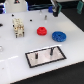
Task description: Insert the blue gear onto the right peg, followed by the red gear
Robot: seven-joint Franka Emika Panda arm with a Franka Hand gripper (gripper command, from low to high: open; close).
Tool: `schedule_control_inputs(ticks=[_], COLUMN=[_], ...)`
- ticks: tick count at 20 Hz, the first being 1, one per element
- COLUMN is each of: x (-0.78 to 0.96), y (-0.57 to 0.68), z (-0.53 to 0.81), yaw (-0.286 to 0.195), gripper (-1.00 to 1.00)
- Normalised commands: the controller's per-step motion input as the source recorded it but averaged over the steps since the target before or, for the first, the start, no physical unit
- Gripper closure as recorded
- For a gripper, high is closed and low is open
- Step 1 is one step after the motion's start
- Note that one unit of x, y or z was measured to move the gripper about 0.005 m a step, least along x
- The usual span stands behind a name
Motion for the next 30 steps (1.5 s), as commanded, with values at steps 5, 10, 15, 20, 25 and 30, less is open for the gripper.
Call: schedule_control_inputs(ticks=[5,10,15,20,25,30], x=[-0.08,-0.17,-0.17,-0.17,-0.22,-0.29], y=[0.10,0.02,0.01,-0.05,-0.08,-0.12], z=[-0.50,-0.51,-0.49,-0.46,-0.42,-0.26], yaw=[0.000,0.000,0.000,0.000,0.000,0.000], gripper=[-1.00,-1.00,-1.00,-1.00,-1.00,-1.00])
